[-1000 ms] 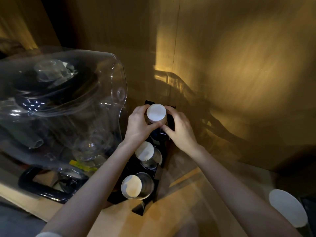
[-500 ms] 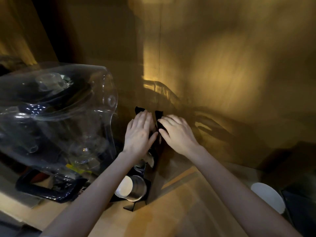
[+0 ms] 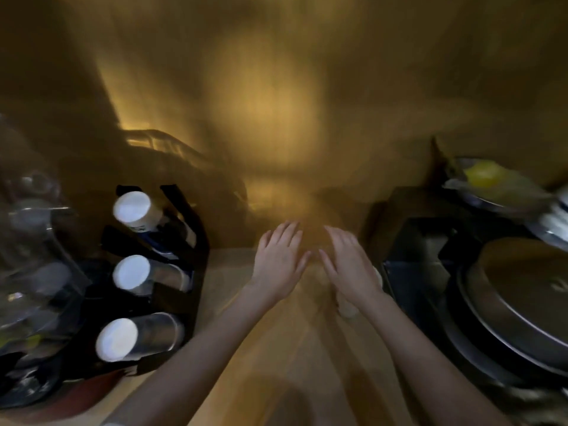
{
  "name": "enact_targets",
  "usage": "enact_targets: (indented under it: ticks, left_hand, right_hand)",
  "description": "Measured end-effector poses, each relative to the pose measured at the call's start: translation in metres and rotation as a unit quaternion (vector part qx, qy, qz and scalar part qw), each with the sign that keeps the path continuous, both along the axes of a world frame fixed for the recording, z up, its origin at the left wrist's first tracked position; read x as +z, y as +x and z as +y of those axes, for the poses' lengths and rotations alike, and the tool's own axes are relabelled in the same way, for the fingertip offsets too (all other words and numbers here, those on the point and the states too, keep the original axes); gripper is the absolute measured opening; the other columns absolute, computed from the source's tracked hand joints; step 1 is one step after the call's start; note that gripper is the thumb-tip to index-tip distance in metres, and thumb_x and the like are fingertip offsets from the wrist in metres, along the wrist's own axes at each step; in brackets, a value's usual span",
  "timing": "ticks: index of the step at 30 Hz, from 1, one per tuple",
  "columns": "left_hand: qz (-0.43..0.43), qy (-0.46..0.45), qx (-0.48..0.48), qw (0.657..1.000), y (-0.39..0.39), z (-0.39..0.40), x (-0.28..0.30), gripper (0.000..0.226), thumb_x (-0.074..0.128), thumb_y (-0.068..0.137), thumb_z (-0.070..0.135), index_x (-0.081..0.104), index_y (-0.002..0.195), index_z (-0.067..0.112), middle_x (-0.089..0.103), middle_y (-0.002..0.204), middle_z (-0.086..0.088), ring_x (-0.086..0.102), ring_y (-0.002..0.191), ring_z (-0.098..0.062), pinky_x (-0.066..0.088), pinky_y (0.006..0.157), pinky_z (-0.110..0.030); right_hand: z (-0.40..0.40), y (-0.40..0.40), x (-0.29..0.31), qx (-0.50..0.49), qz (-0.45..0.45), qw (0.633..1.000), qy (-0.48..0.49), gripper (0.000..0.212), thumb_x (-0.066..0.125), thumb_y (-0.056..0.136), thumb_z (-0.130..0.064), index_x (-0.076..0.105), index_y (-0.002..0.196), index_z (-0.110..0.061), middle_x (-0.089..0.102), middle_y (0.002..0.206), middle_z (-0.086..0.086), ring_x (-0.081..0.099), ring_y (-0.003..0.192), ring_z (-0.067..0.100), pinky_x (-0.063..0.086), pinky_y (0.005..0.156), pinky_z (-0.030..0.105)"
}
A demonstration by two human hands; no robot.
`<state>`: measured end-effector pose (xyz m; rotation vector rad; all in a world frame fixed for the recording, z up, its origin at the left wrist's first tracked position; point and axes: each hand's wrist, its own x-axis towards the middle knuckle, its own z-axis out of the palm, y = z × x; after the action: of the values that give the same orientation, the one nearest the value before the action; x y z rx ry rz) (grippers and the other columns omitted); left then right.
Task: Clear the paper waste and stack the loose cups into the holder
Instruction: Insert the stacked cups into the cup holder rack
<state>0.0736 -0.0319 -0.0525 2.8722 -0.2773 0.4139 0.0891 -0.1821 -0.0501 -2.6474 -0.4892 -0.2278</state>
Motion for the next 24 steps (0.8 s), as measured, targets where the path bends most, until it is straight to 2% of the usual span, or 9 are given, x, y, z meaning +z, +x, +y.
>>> enact_targets:
  ticks: [3,6,11,14,16,18,19,21,24]
  left_hand:
    - [0.105,-0.04,-0.003,0.994,0.011,-0.035,-0.022,0.054,0.031,0.094,0.043,0.03,0.139,0.013,0.028,0.153,-0.005,0.023,0.141,-0.02,0.024,0.114,-0.04]
    - [0.217,-0.099,0.02,0.971,0.018,-0.061,-0.041,0.054,0.034,0.094,0.041,0.028,0.139,0.01,0.041,0.144,-0.015,0.039,0.131,-0.03,0.035,0.106,-0.04]
    - [0.368,-0.256,0.073,0.891,0.021,-0.083,-0.067,0.058,0.044,0.091,0.042,0.038,0.13,-0.001,0.06,0.122,-0.026,0.058,0.109,-0.038,0.047,0.088,-0.035]
    - [0.405,-0.391,0.095,0.821,0.018,-0.089,-0.069,0.044,0.048,0.091,0.032,0.047,0.121,0.0,0.066,0.095,-0.018,0.064,0.069,-0.027,0.047,0.055,-0.024]
    - [0.424,-0.447,0.105,0.781,0.016,-0.088,-0.067,0.04,0.05,0.09,0.028,0.049,0.119,0.0,0.063,0.09,-0.015,0.058,0.061,-0.017,0.04,0.052,-0.025]
    - [0.441,-0.489,0.117,0.744,0.013,-0.084,-0.063,0.042,0.047,0.091,0.032,0.048,0.12,0.001,0.063,0.089,-0.015,0.059,0.064,-0.017,0.041,0.057,-0.026]
    - [0.453,-0.516,0.129,0.715,0.011,-0.08,-0.061,0.046,0.044,0.092,0.037,0.047,0.12,0.002,0.064,0.087,-0.015,0.061,0.066,-0.019,0.044,0.061,-0.027]
    - [0.5,-0.59,0.161,0.613,0.005,-0.068,-0.054,0.059,0.036,0.09,0.052,0.043,0.122,0.003,0.066,0.083,-0.017,0.065,0.07,-0.025,0.05,0.065,-0.032]
    - [0.548,-0.679,0.158,0.461,-0.002,-0.04,-0.048,0.09,0.032,0.078,0.072,0.04,0.126,-0.004,0.071,0.085,-0.023,0.072,0.071,-0.031,0.058,0.058,-0.032]
  right_hand:
    - [-0.038,-0.007,-0.017,-0.077,0.057,0.995,0.024,0.048,0.043,0.096,-0.028,0.032,0.14,-0.012,0.043,0.143,0.009,0.037,0.133,0.021,0.035,0.11,0.036]
    - [-0.065,-0.01,-0.035,-0.147,0.101,0.983,0.049,0.047,0.042,0.096,-0.026,0.033,0.139,-0.01,0.043,0.142,0.011,0.038,0.132,0.023,0.034,0.109,0.037]
    - [-0.081,-0.009,-0.064,-0.253,0.211,0.936,0.124,0.044,0.042,0.095,-0.028,0.042,0.134,-0.008,0.051,0.134,0.017,0.049,0.123,0.03,0.041,0.105,0.045]
    - [-0.082,-0.006,-0.073,-0.278,0.269,0.897,0.213,0.035,0.043,0.094,-0.024,0.052,0.123,-0.006,0.06,0.123,0.02,0.056,0.115,0.035,0.045,0.1,0.045]
    - [-0.081,-0.005,-0.075,-0.282,0.286,0.879,0.258,0.033,0.044,0.092,-0.021,0.055,0.119,-0.005,0.066,0.111,0.022,0.061,0.103,0.036,0.049,0.094,0.048]
    - [-0.078,-0.006,-0.073,-0.275,0.283,0.874,0.284,0.03,0.046,0.091,-0.019,0.057,0.115,-0.006,0.07,0.086,0.018,0.066,0.082,0.032,0.054,0.085,0.049]
    - [-0.076,-0.007,-0.071,-0.268,0.274,0.875,0.294,0.029,0.046,0.09,-0.017,0.057,0.114,-0.006,0.068,0.074,0.013,0.065,0.072,0.028,0.055,0.082,0.048]
    - [-0.07,-0.012,-0.063,-0.251,0.242,0.881,0.319,0.026,0.046,0.09,-0.014,0.057,0.112,-0.007,0.062,0.06,0.005,0.061,0.06,0.021,0.055,0.079,0.047]
    - [-0.054,-0.026,-0.05,-0.206,0.195,0.879,0.384,0.026,0.047,0.09,-0.009,0.055,0.115,-0.012,0.063,0.066,0.002,0.061,0.06,0.019,0.054,0.074,0.04]
